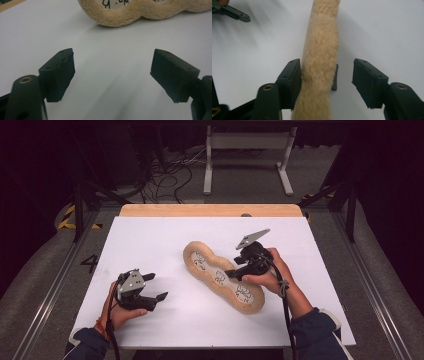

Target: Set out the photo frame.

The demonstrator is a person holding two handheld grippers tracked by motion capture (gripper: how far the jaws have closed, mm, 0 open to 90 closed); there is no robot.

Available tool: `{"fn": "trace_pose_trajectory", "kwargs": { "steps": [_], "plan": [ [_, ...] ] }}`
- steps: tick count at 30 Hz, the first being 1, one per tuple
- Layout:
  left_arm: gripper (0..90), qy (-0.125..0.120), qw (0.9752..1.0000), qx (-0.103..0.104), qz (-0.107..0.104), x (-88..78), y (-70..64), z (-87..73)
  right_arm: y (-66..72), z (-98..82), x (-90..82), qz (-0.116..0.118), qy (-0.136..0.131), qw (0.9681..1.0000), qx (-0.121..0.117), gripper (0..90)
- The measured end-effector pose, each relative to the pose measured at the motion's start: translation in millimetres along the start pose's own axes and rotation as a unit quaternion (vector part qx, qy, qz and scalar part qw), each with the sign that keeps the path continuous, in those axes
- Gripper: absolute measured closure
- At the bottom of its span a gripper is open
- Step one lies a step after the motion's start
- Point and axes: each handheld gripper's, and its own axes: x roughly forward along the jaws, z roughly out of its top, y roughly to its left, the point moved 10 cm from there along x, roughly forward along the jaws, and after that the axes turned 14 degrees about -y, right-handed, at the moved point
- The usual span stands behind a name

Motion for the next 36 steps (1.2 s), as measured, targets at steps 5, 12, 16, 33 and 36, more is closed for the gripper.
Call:
{"fn": "trace_pose_trajectory", "kwargs": {
  "steps": [5, 12, 16, 33, 36],
  "plan": [
    [15.0, 0.003, 0.9998, -0.006, -0.018, 24.2, 9.2, 11.3, 0.3, -9.8, -32.6, -0.054, -0.069, 0.9961, -0.004, 38.5],
    [14.6, 0.002, 0.9994, -0.016, -0.029, 51.1, 11.7, 22.6, 7.2, -34.0, -62.9, -0.087, -0.135, 0.987, 0.012, 35.7],
    [15.1, -0.006, 0.9993, -0.029, -0.02, 65.9, 17.6, 28.9, 15.4, -55.5, -68.9, -0.098, -0.146, 0.9843, 0.012, 36.3],
    [20.3, -0.016, 0.9983, -0.044, -0.033, 104.1, 18.4, 34.5, 35.4, -107.8, -65.3, -0.106, -0.141, 0.9833, 0.042, 46.5],
    [24.4, -0.012, 0.9983, -0.045, -0.035, 108.6, 17.3, 32.4, 38.1, -111.6, -61.7, -0.098, -0.132, 0.9851, 0.049, 47.9]
  ]
}}
